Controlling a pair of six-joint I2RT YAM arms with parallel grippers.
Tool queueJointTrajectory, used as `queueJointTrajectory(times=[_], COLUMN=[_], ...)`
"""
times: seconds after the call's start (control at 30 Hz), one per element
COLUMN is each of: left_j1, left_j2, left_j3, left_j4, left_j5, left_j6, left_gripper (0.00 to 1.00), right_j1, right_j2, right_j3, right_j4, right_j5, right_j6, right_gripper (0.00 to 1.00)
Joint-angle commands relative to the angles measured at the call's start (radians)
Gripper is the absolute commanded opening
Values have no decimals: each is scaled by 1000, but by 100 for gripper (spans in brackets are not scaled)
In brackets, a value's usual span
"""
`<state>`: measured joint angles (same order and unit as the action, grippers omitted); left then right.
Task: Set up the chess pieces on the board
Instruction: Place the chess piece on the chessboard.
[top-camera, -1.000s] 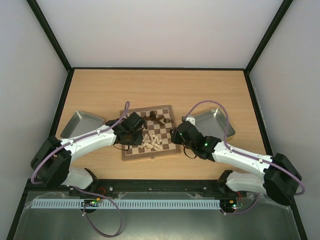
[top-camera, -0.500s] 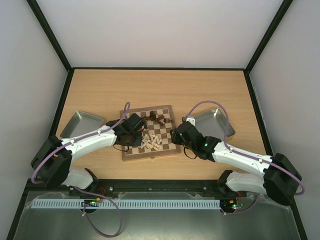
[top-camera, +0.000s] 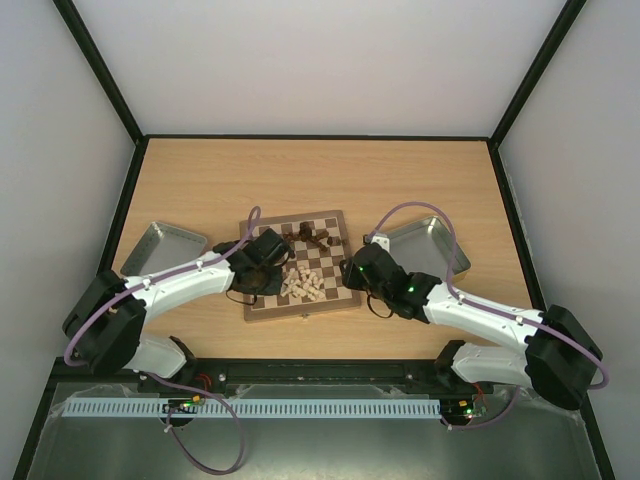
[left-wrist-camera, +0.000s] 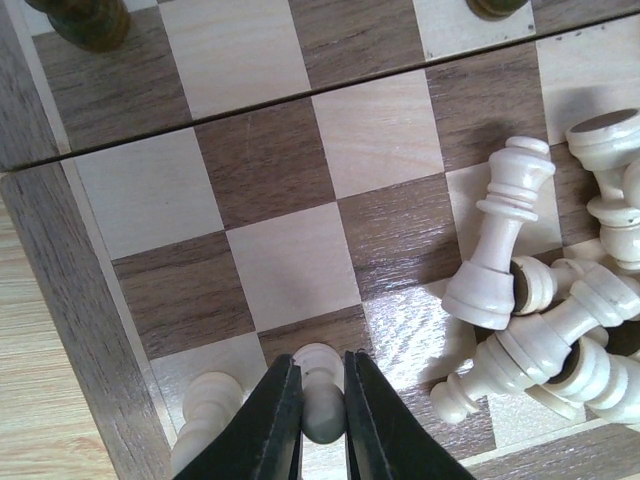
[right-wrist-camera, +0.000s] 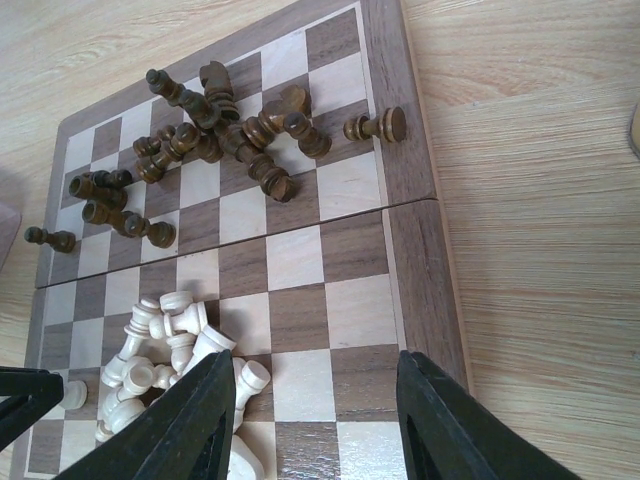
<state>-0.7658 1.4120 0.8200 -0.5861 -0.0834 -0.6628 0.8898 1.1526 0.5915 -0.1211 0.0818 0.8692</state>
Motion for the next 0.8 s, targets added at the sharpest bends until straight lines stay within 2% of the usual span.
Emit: queueJointTrajectory(times=[0.0, 0.13, 0.37, 0.53, 0.63, 0.77], left_j1=[-10, -15, -18, -18, -20, -20], left_j2=[13, -1, -81, -207, -313, -430], left_j3=[-2, 12, 42, 20, -22, -63], left_j4=[-34, -38, -27, 79, 197, 311], left_j5=[-9, -7, -15, -46, -104, -160], left_j6=[-4, -1, -4, 12, 38, 90], left_gripper=[16, 26, 35, 37, 37, 42], right_j1=[3, 3, 4, 3, 9, 20], right_j2=[7, 12, 22, 55, 80, 122], right_j3=[-3, 8, 32, 72, 121, 167], right_j4=[15, 8, -9, -38, -86, -127], right_j5=[6, -14, -48, -114, -138, -133], right_j6=[10, 3, -5, -16, -28, -26], right_gripper=[44, 45, 45, 46, 47, 48])
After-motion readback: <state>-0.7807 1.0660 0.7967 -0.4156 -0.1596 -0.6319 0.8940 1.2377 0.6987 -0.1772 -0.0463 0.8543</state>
